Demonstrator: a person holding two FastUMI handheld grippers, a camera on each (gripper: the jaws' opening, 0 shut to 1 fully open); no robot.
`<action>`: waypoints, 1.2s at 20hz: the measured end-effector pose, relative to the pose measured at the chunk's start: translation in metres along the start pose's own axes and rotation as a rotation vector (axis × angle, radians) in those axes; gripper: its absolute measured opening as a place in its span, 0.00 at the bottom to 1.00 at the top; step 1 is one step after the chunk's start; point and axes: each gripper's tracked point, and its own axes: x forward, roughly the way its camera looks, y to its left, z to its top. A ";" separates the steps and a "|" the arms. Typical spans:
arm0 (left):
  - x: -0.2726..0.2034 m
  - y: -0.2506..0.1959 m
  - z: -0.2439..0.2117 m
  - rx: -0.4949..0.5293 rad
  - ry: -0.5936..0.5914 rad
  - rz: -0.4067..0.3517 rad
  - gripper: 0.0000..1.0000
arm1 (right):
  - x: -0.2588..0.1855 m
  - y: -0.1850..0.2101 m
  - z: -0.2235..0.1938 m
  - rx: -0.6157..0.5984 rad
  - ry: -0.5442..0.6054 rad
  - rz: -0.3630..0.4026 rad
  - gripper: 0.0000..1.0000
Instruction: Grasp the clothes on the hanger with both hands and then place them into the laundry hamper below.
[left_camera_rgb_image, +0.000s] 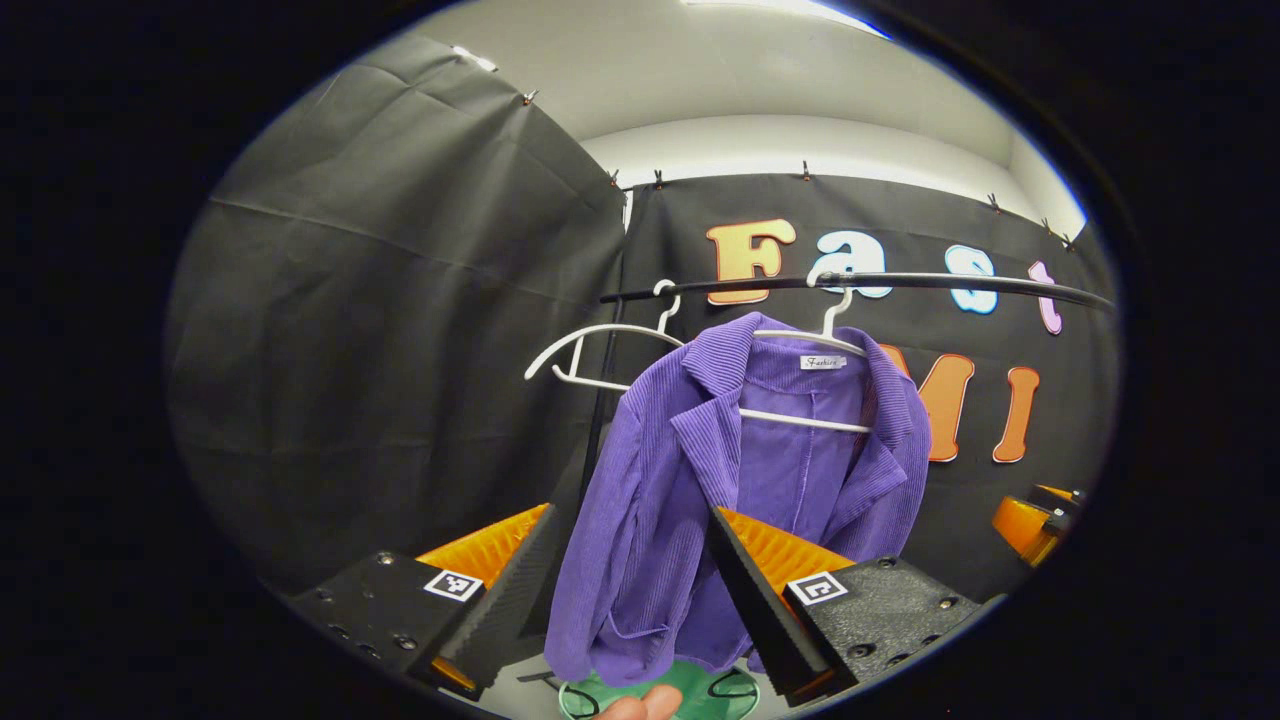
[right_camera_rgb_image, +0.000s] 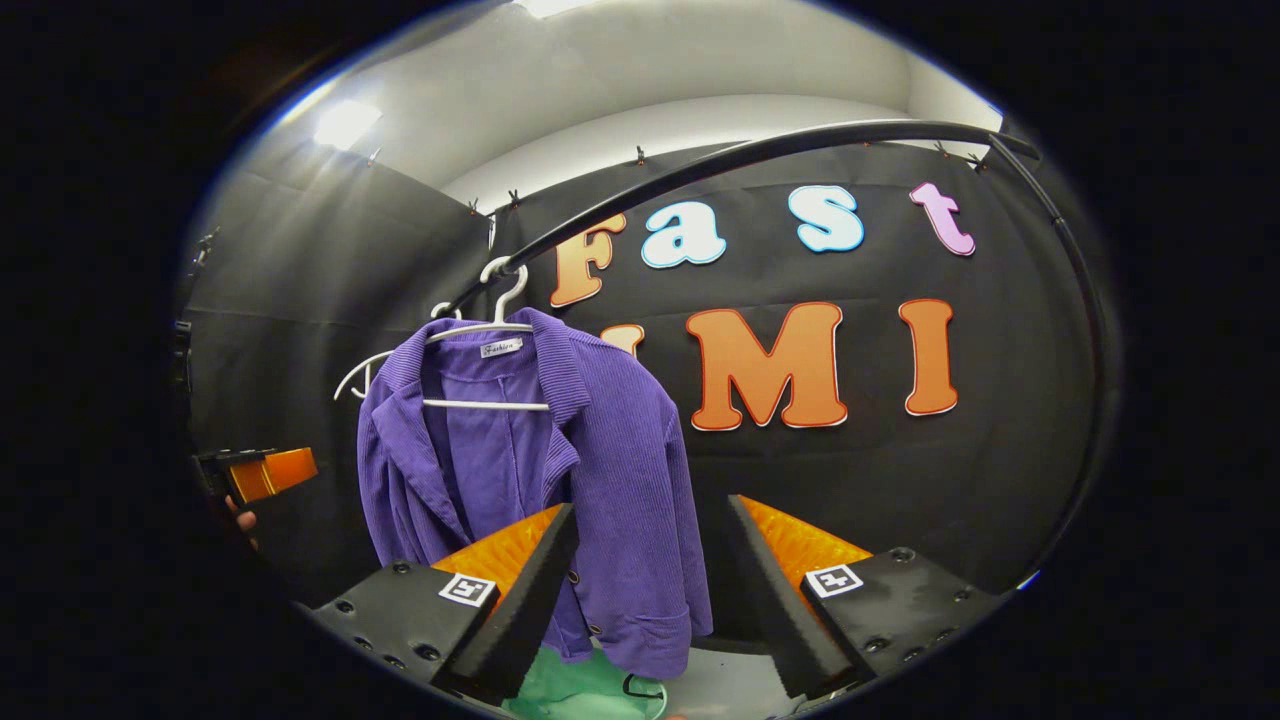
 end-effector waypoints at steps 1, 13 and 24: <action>0.001 0.002 0.001 0.008 -0.004 0.002 0.92 | 0.000 0.004 -0.001 0.002 0.004 0.004 0.97; 0.000 0.036 0.003 0.039 0.004 0.053 0.96 | 0.063 0.042 -0.016 0.045 0.023 0.076 0.97; -0.008 0.030 0.004 0.050 0.002 -0.005 0.92 | 0.182 0.054 -0.066 0.012 0.072 -0.043 0.97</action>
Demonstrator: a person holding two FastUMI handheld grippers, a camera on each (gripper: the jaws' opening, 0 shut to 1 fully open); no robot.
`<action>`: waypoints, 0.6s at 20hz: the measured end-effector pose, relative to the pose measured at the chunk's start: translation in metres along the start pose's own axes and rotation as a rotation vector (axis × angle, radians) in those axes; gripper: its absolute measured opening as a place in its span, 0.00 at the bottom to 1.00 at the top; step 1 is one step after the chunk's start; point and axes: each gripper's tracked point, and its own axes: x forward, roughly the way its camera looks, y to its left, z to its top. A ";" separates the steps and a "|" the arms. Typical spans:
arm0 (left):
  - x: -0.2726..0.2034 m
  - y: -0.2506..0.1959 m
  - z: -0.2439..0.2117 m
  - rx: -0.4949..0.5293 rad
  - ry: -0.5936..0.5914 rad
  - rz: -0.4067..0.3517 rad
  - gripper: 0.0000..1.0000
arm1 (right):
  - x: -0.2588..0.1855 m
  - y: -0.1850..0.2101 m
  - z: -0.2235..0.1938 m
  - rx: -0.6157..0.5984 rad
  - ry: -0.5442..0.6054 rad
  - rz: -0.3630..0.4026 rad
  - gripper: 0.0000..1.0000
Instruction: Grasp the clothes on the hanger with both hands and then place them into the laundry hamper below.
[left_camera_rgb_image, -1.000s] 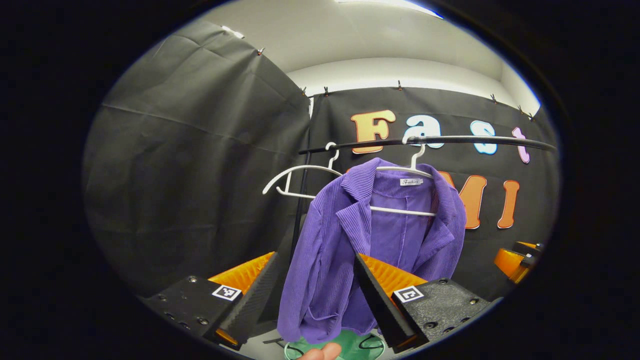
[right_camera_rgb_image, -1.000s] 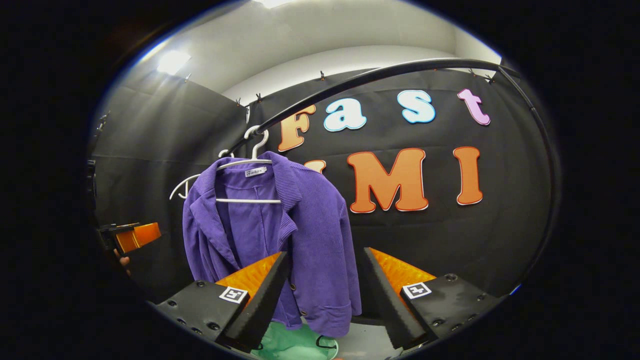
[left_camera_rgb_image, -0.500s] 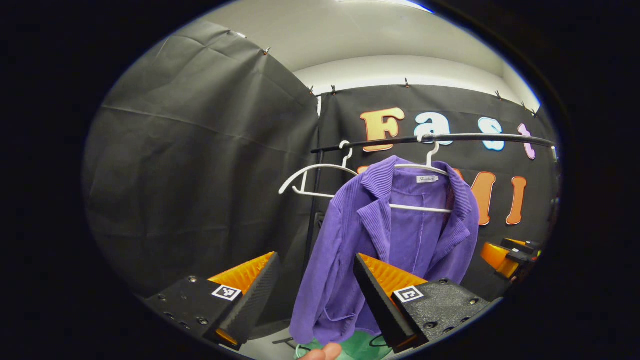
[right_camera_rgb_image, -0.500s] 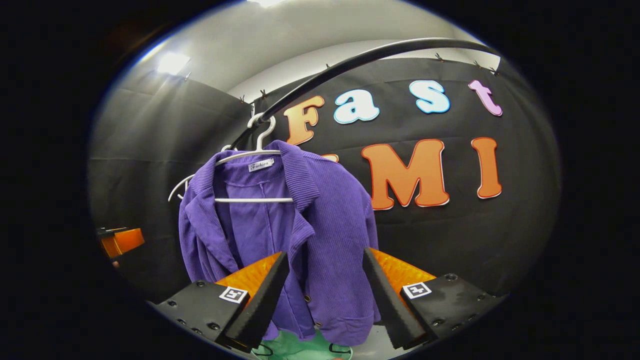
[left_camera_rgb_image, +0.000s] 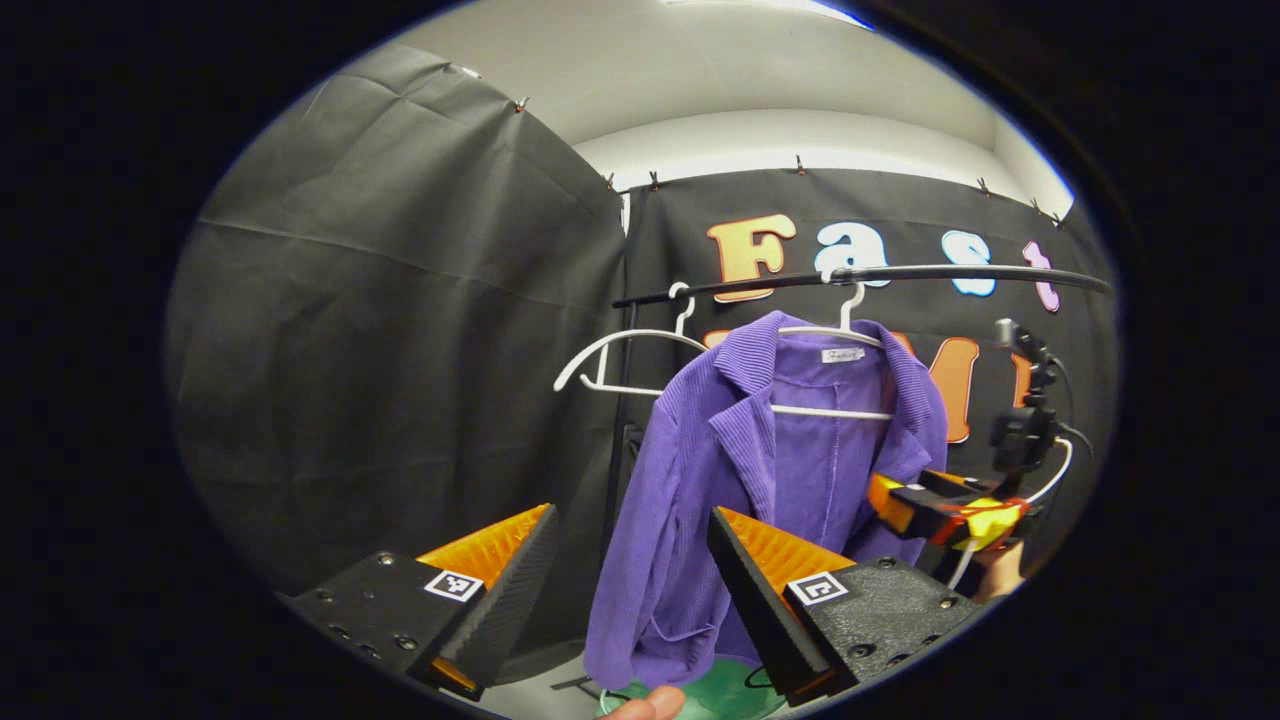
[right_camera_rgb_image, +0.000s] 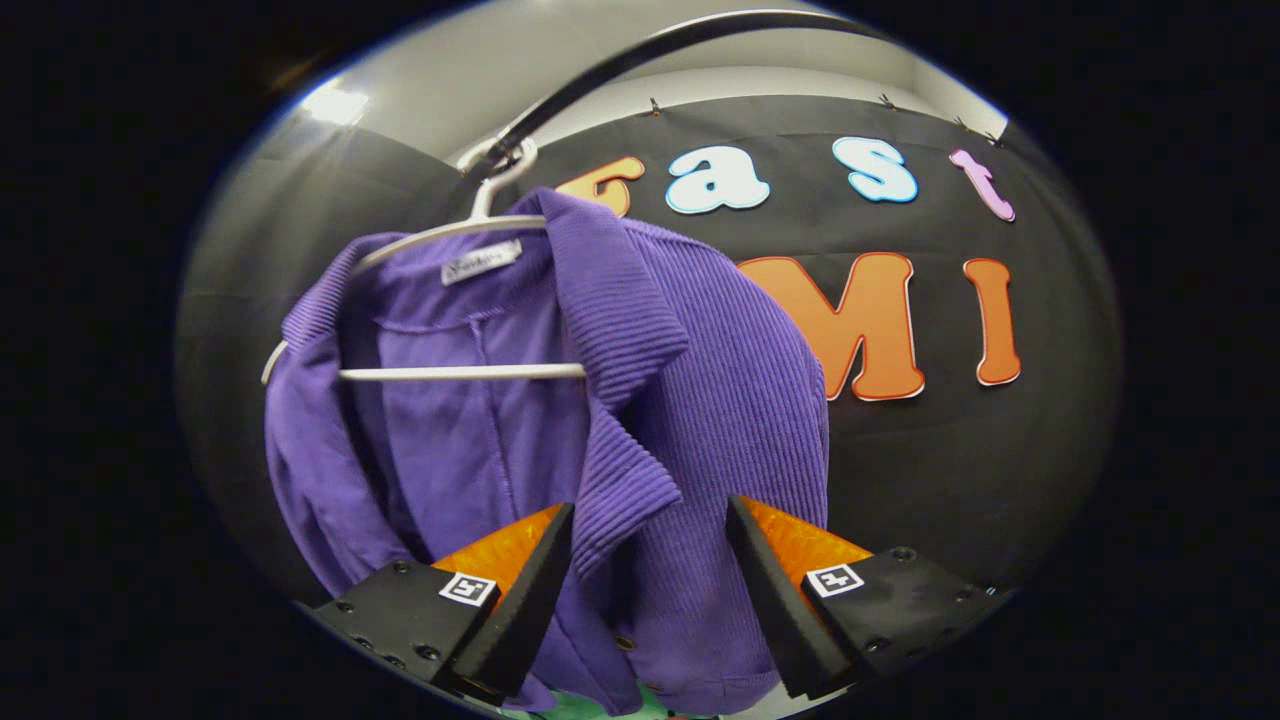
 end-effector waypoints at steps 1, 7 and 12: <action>-0.002 -0.001 -0.001 0.000 0.000 -0.002 0.95 | 0.009 -0.006 -0.006 0.004 0.012 -0.025 0.97; -0.002 0.002 -0.006 -0.002 0.004 -0.002 0.96 | 0.025 -0.050 -0.002 0.066 0.006 -0.048 0.66; 0.016 -0.020 -0.019 -0.056 0.032 -0.058 0.96 | -0.002 -0.056 0.021 0.067 -0.030 0.016 0.08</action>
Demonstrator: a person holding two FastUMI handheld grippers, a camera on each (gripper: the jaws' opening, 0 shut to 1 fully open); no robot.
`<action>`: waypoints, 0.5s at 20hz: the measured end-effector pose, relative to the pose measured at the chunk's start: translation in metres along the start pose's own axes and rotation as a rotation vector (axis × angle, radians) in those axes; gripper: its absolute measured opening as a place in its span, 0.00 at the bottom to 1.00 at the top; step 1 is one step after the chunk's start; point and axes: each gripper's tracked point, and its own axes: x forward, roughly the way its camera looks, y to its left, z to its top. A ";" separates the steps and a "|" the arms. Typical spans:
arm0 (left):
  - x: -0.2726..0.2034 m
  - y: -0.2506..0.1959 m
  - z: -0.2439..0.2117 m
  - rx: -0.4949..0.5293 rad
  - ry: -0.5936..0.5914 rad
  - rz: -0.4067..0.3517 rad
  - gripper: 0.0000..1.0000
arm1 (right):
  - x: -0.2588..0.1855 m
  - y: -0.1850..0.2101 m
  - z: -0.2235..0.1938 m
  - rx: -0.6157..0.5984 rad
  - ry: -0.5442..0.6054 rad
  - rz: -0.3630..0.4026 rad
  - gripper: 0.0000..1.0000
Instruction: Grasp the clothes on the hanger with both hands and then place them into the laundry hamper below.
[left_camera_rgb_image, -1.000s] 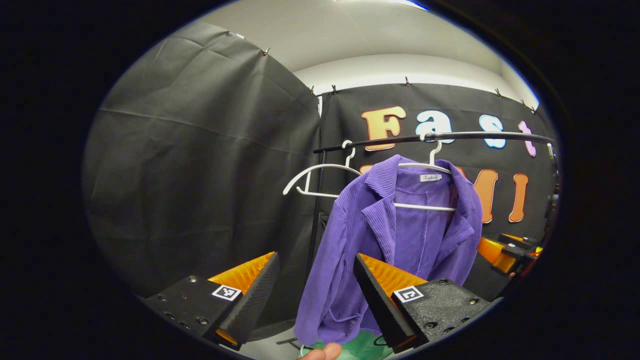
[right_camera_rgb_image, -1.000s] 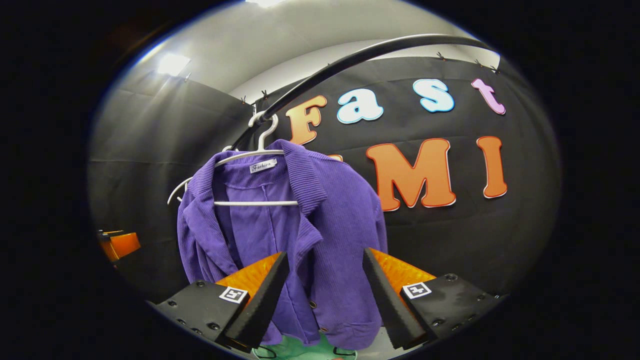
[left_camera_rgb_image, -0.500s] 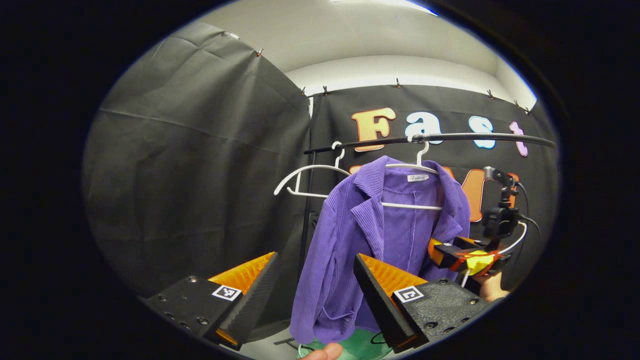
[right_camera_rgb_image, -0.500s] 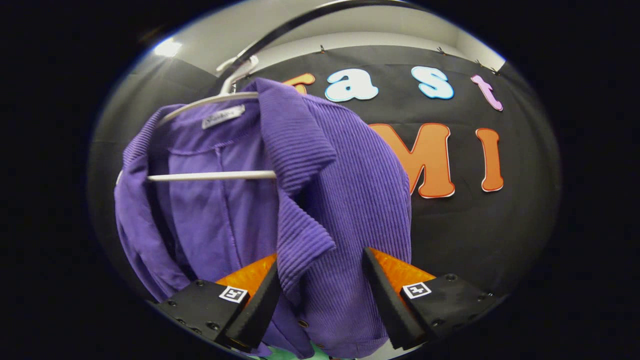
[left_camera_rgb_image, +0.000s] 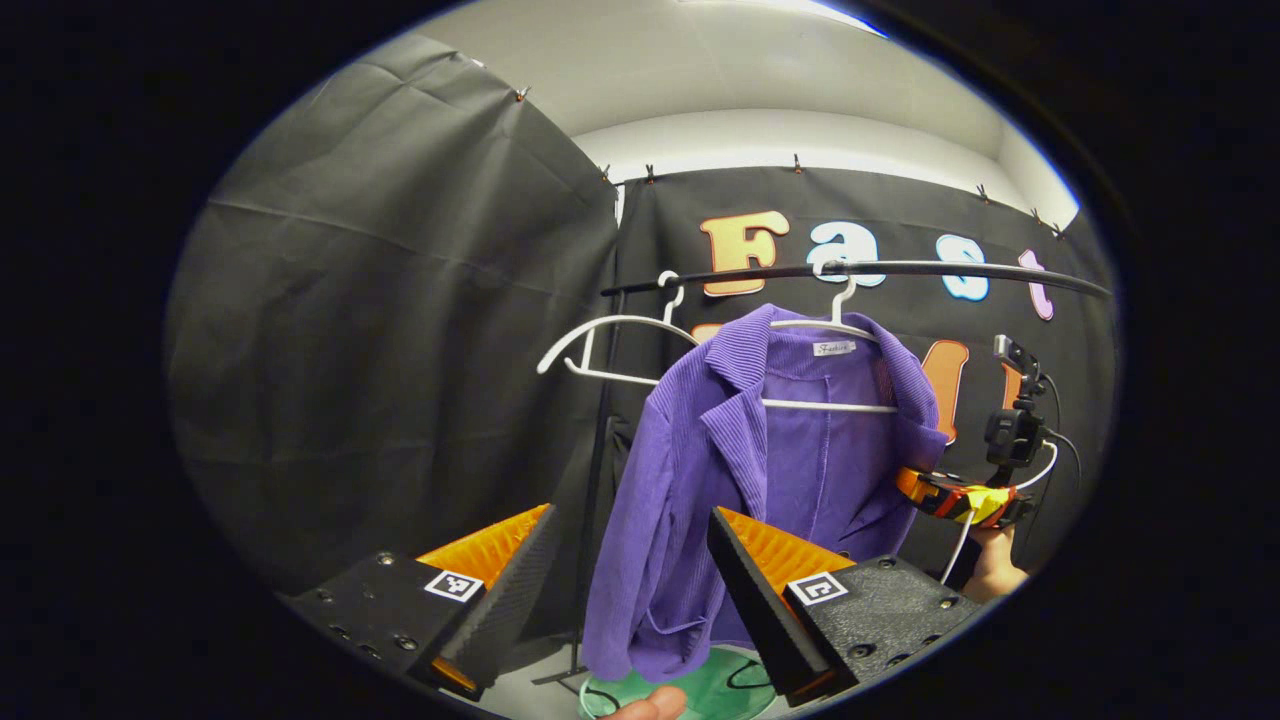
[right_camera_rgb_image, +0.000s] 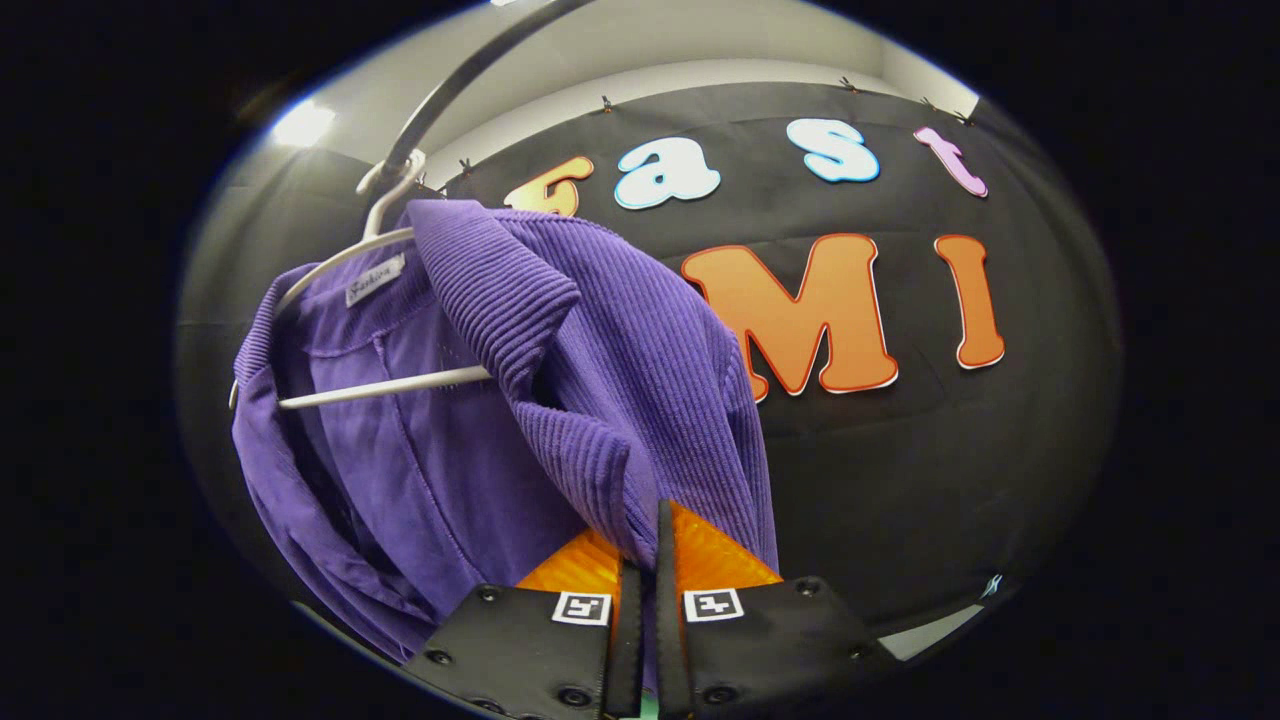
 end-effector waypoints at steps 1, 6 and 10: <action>0.007 -0.009 -0.004 -0.015 0.007 -0.024 0.94 | -0.009 0.006 0.006 0.009 -0.010 0.040 0.13; 0.053 -0.067 -0.032 -0.091 0.050 -0.156 0.94 | -0.064 0.020 0.038 0.022 -0.037 0.233 0.08; 0.101 -0.077 -0.053 0.010 0.030 -0.081 0.92 | -0.086 0.000 0.059 0.007 -0.058 0.235 0.13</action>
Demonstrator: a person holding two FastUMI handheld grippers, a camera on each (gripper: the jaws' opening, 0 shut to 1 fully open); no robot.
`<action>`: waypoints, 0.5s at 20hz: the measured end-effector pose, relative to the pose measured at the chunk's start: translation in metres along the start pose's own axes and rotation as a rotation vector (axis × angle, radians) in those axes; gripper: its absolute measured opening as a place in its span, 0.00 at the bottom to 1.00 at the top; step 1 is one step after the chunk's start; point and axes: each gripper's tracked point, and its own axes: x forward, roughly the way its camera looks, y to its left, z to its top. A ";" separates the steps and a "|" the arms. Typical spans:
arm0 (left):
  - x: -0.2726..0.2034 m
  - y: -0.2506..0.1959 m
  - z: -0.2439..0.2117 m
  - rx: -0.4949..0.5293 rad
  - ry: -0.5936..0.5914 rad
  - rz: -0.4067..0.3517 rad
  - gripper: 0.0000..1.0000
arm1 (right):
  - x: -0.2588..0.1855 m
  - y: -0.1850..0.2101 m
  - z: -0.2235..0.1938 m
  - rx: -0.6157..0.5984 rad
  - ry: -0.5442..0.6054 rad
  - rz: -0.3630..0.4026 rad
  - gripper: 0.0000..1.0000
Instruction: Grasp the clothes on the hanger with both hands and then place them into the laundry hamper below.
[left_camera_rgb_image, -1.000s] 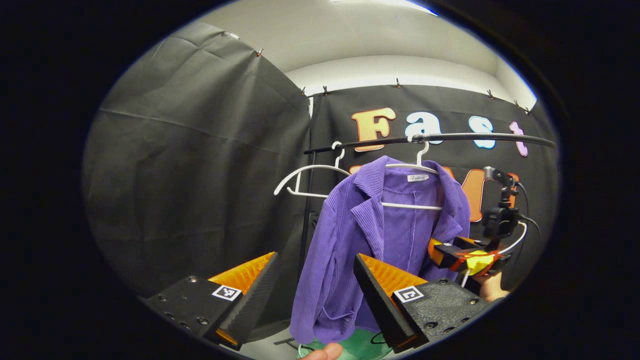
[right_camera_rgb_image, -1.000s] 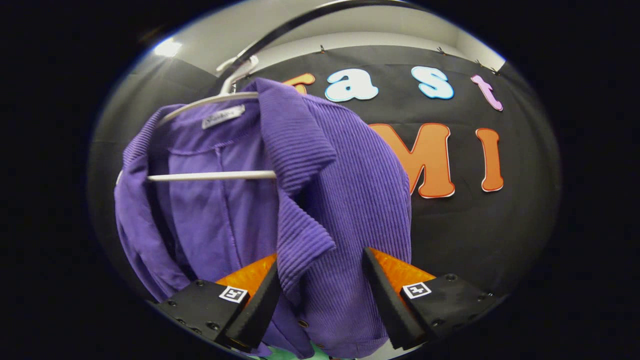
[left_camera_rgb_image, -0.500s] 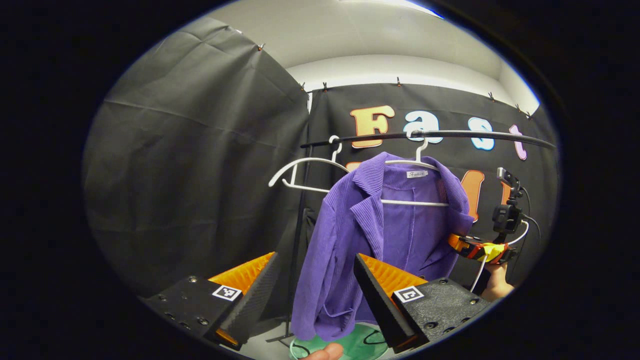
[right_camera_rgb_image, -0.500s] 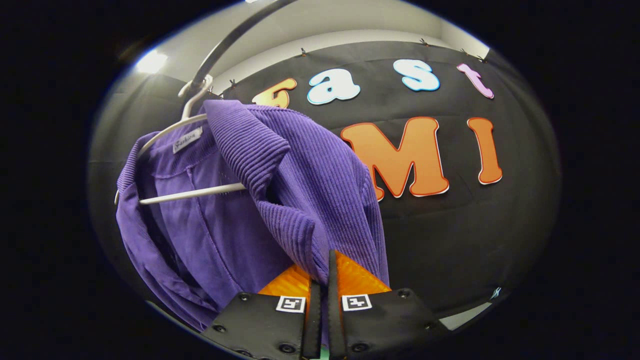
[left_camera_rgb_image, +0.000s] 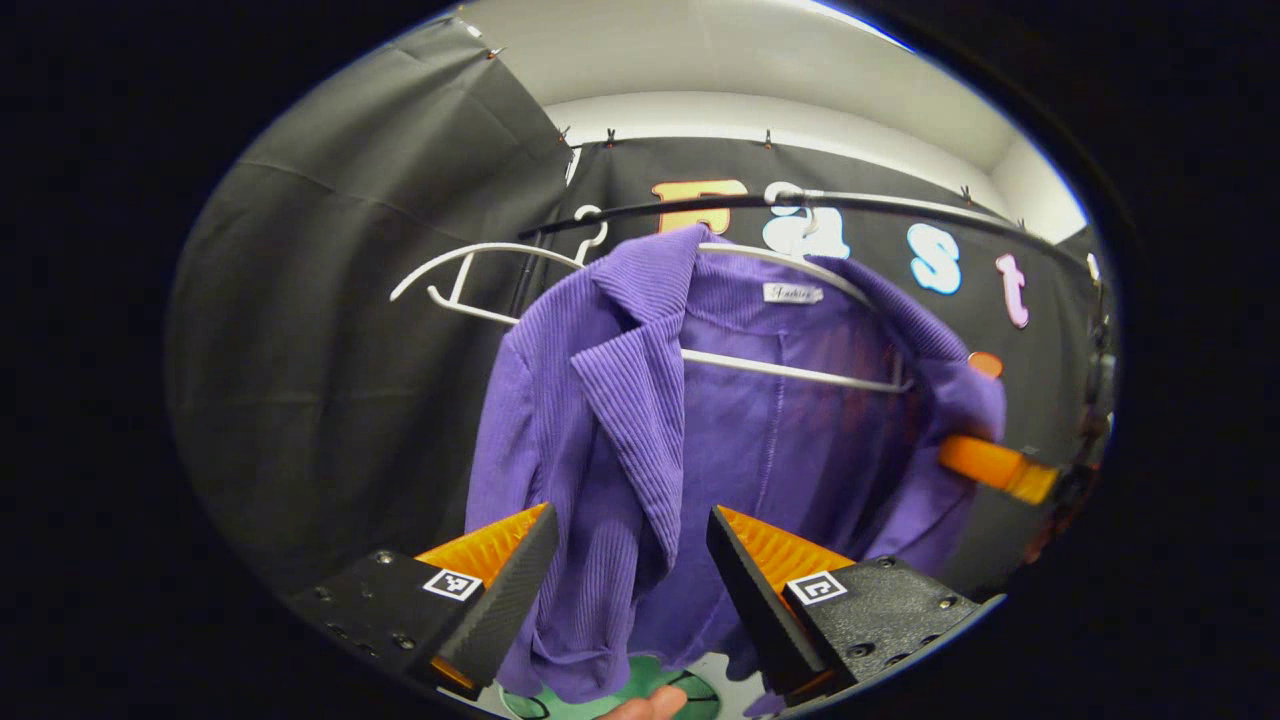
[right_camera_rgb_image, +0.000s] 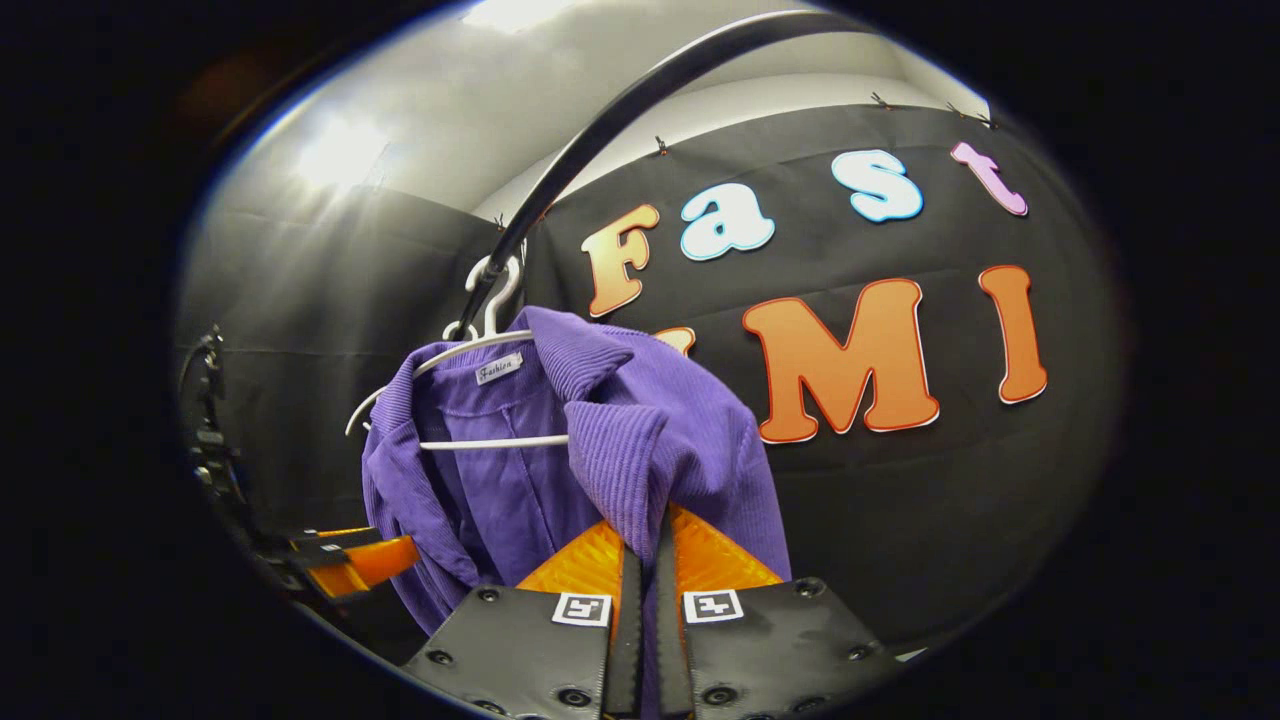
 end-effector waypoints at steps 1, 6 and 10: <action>0.008 0.000 -0.004 0.033 -0.012 0.033 0.92 | -0.001 0.000 0.004 -0.008 -0.005 0.000 0.13; 0.042 0.006 -0.012 0.142 -0.068 0.143 0.96 | -0.009 0.010 -0.002 -0.042 0.008 0.025 0.13; 0.055 0.008 -0.015 0.225 -0.073 0.140 0.93 | -0.009 0.014 -0.009 -0.037 0.026 0.034 0.13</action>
